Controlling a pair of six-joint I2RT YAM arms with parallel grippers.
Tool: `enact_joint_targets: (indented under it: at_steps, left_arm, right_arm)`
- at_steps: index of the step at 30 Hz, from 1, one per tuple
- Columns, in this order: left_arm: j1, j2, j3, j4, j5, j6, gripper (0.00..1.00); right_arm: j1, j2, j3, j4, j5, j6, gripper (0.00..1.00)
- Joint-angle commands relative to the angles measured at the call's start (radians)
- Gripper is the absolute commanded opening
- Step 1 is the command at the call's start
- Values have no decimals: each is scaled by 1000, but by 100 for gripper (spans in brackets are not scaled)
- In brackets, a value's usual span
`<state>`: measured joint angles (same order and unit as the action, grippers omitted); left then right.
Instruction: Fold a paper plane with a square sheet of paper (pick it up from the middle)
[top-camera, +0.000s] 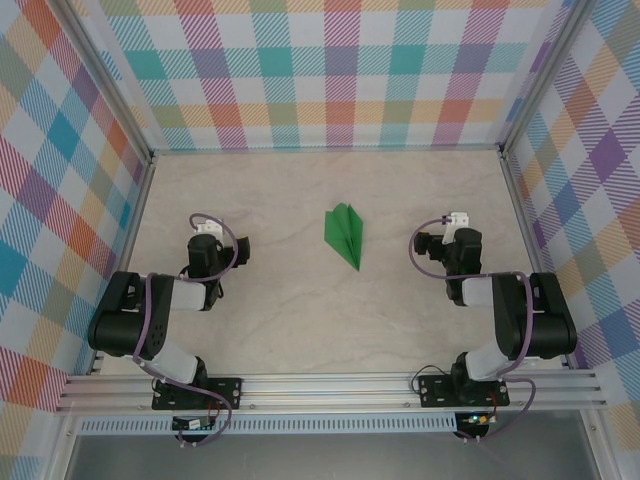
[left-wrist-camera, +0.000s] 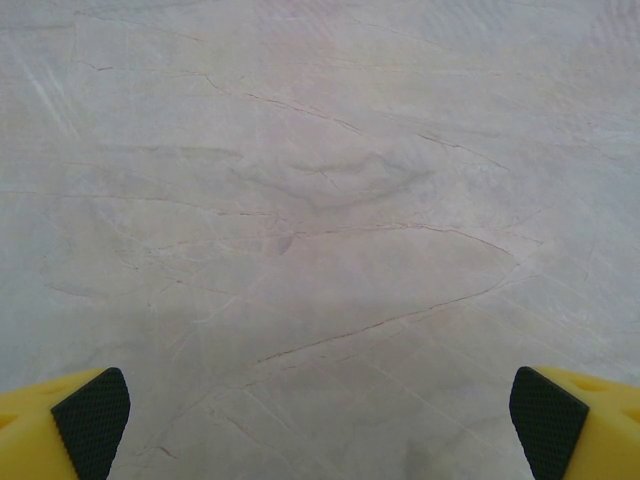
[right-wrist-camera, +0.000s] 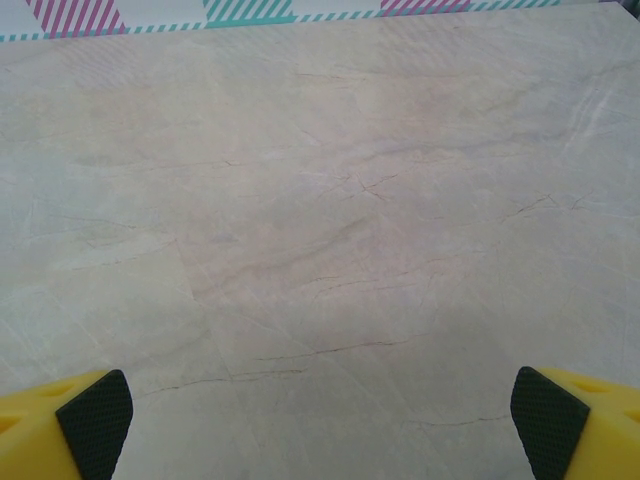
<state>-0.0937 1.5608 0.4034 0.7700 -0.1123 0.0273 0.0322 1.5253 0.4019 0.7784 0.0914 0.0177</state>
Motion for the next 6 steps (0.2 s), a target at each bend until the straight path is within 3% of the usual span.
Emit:
enact_joint_targets:
  at_steps: [1,6]
  left_arm:
    - [16,5,25,20,17,7,100]
    - [16,5,25,22,16,7,100]
  right_arm:
    - [-7,2,5,42,-26,4,100]
    - [-6,0,-2,53,-43,-5,100]
